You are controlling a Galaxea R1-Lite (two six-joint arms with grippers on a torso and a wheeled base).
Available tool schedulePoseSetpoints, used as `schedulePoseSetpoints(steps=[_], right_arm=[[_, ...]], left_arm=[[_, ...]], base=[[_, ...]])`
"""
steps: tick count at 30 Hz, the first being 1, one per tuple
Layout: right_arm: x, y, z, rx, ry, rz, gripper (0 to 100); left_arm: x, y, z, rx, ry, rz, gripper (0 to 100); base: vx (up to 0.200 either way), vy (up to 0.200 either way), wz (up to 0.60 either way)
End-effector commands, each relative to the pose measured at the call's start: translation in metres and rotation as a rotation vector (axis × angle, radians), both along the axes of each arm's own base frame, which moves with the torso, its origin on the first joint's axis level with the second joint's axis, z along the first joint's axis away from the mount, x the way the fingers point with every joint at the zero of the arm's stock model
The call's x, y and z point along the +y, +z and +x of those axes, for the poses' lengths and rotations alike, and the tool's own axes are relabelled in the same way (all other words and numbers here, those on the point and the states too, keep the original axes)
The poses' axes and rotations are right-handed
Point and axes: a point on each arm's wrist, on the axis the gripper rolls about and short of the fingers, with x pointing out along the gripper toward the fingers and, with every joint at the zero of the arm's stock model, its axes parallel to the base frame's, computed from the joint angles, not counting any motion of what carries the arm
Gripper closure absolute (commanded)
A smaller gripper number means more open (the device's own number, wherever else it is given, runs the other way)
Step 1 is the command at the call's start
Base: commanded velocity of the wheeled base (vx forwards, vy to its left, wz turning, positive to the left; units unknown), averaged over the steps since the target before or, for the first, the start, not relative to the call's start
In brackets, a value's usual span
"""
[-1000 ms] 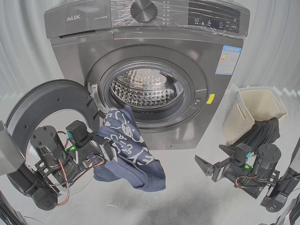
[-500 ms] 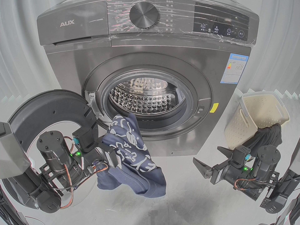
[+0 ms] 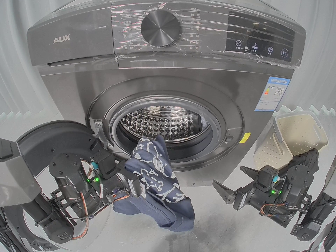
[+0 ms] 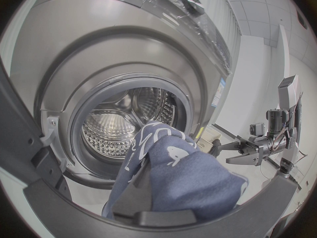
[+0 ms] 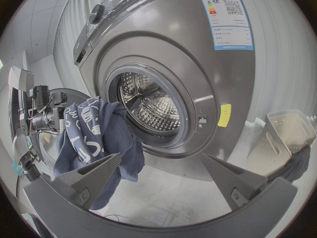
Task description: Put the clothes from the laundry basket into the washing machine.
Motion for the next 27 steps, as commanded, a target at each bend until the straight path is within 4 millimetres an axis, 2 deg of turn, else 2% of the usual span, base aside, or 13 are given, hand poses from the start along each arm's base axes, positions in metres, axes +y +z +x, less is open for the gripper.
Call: schedulePoseSetpoints(steps=[1, 10, 13, 19, 22, 23, 24, 27], right_arm=[[0.002, -0.001, -0.002, 0.002, 0.011, -0.002, 0], [0.004, -0.001, -0.009, 0.009, 0.038, -0.008, 0], [0.006, -0.001, -0.014, 0.008, 0.060, -0.010, 0], [0.008, -0.001, -0.021, 0.015, 0.088, -0.014, 0], [0.010, -0.001, -0.024, 0.014, 0.100, -0.014, 0], [0.010, -0.001, -0.024, 0.014, 0.100, -0.014, 0], [0.010, -0.001, -0.024, 0.014, 0.100, -0.014, 0], [0.010, 0.000, -0.024, 0.011, 0.100, -0.011, 0]], left_arm=[[-0.003, -0.004, 0.000, 0.012, -0.011, 0.006, 100], [-0.020, -0.011, -0.012, 0.049, -0.070, 0.004, 100], [-0.027, -0.017, -0.007, 0.062, -0.072, 0.004, 100], [-0.047, -0.039, 0.022, 0.075, -0.068, 0.023, 100], [-0.062, -0.050, 0.055, 0.044, -0.036, -0.008, 100], [-0.062, -0.050, 0.055, 0.044, -0.036, -0.008, 100], [-0.071, -0.055, 0.070, 0.025, -0.024, -0.030, 100], [-0.080, -0.061, 0.097, -0.008, 0.015, -0.068, 100]], base=[[0.000, 0.000, 0.00], [0.000, 0.000, 0.00], [0.000, 0.000, 0.00], [0.000, 0.000, 0.00], [0.000, 0.000, 0.00], [0.000, 0.000, 0.00], [0.000, 0.000, 0.00], [0.000, 0.000, 0.00]])
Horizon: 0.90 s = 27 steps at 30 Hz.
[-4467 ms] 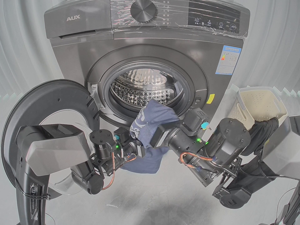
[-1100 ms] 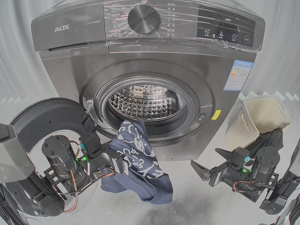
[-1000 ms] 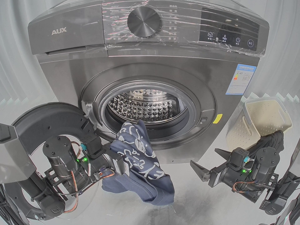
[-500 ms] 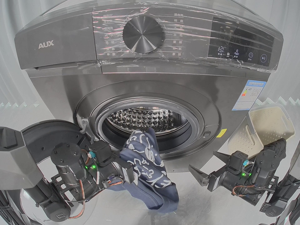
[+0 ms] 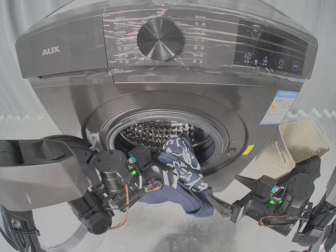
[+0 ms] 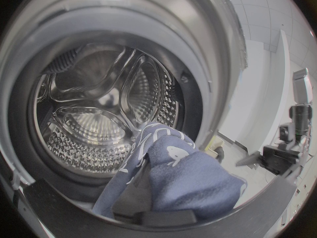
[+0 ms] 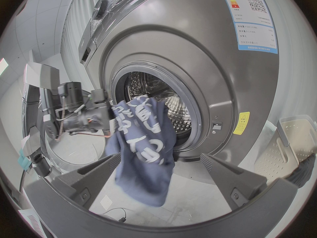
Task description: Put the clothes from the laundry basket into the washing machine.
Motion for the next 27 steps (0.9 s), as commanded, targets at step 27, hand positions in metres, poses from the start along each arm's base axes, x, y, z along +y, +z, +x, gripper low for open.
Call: schedulePoseSetpoints(steps=[27], right_arm=[[0.005, 0.000, -0.004, 0.000, 0.027, 0.000, 0]], left_arm=[[-0.025, -0.044, 0.202, -0.117, 0.301, -0.073, 100]], base=[[0.000, 0.000, 0.00]])
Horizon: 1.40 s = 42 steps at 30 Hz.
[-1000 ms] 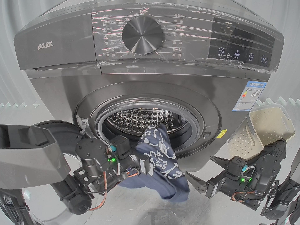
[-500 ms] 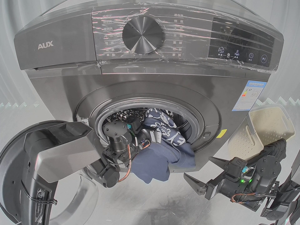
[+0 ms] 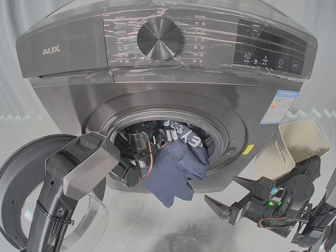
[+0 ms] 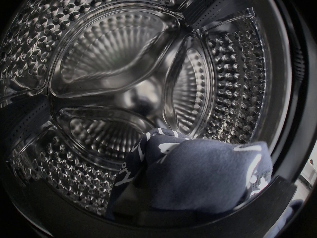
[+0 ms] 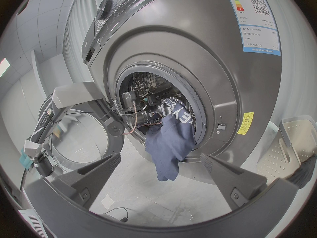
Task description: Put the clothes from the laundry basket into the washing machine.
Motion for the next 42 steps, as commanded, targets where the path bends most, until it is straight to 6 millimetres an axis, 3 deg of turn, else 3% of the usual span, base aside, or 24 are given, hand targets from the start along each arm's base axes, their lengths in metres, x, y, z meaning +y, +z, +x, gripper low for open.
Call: schedulePoseSetpoints(steps=[1, 6, 14, 15, 20, 21, 26, 30, 36, 42], right_arm=[[0.001, -0.001, 0.000, 0.002, 0.005, -0.002, 0], [0.001, 0.000, 0.000, 0.001, 0.003, -0.001, 0], [0.001, -0.001, 0.000, 0.002, 0.003, -0.002, 0], [0.001, -0.001, 0.000, 0.002, 0.002, -0.002, 0], [0.001, 0.000, 0.000, -0.001, 0.002, -0.001, 0], [0.001, 0.000, 0.000, 0.001, 0.002, -0.001, 0], [0.000, 0.001, 0.002, -0.005, -0.004, 0.001, 0], [0.000, 0.001, 0.002, -0.005, -0.004, 0.001, 0], [0.001, 0.000, 0.001, -0.003, 0.004, 0.001, 0], [0.002, 0.001, 0.001, -0.004, 0.005, 0.002, 0]], left_arm=[[-0.004, -0.011, 0.031, -0.017, 0.058, -0.010, 100], [-0.008, 0.002, 0.044, -0.070, 0.102, -0.048, 100], [-0.007, 0.008, 0.047, -0.080, 0.117, -0.058, 100], [-0.007, 0.008, 0.046, -0.077, 0.117, -0.058, 0], [-0.008, 0.008, 0.037, -0.030, 0.108, -0.058, 0], [-0.003, 0.017, 0.024, 0.020, 0.106, -0.030, 0], [-0.001, 0.033, 0.005, 0.092, 0.075, 0.013, 0], [-0.002, 0.035, -0.014, 0.170, 0.021, 0.058, 0], [-0.013, 0.018, -0.041, 0.273, -0.072, 0.124, 0], [-0.025, 0.004, -0.053, 0.310, -0.115, 0.154, 0]], base=[[0.000, 0.000, 0.00], [0.000, 0.000, 0.00], [0.000, 0.000, 0.00], [0.000, 0.000, 0.00], [0.000, 0.000, 0.00], [0.000, 0.000, 0.00], [0.000, 0.000, 0.00], [0.000, 0.000, 0.00], [0.000, 0.000, 0.00], [0.000, 0.000, 0.00]])
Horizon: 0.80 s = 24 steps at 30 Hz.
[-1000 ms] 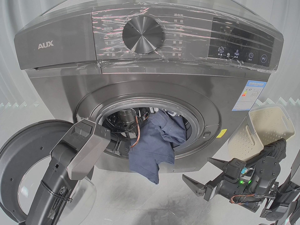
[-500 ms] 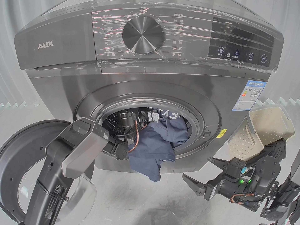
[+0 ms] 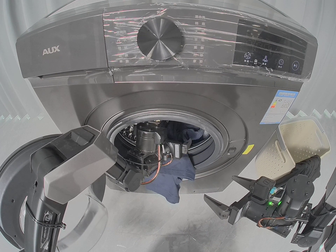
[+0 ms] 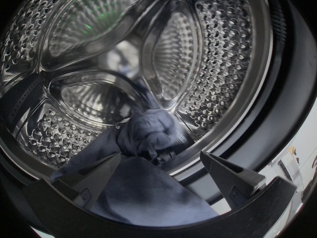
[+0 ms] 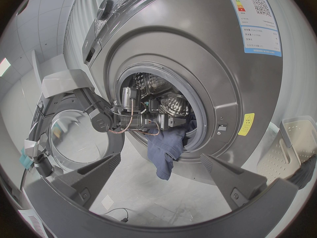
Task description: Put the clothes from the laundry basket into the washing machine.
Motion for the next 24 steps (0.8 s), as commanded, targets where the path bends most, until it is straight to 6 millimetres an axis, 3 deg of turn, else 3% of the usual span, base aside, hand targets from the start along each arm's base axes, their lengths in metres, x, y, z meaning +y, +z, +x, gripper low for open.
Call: schedulePoseSetpoints(steps=[1, 20, 21, 24], right_arm=[[0.001, 0.000, 0.000, 0.000, 0.003, 0.000, 0], [0.003, 0.001, 0.001, -0.007, 0.004, 0.006, 0], [0.003, 0.002, 0.002, -0.009, 0.004, 0.008, 0], [0.003, 0.003, 0.002, -0.013, 0.004, 0.012, 0]], left_arm=[[-0.007, 0.001, -0.010, 0.008, -0.027, 0.004, 0], [-0.006, -0.047, -0.013, 0.086, -0.038, 0.107, 0], [-0.006, -0.049, -0.012, 0.088, -0.038, 0.116, 100], [-0.006, -0.053, -0.011, 0.083, -0.041, 0.125, 100]], base=[[0.000, 0.000, 0.00], [0.000, 0.000, 0.00], [0.000, 0.000, 0.00], [0.000, 0.000, 0.00]])
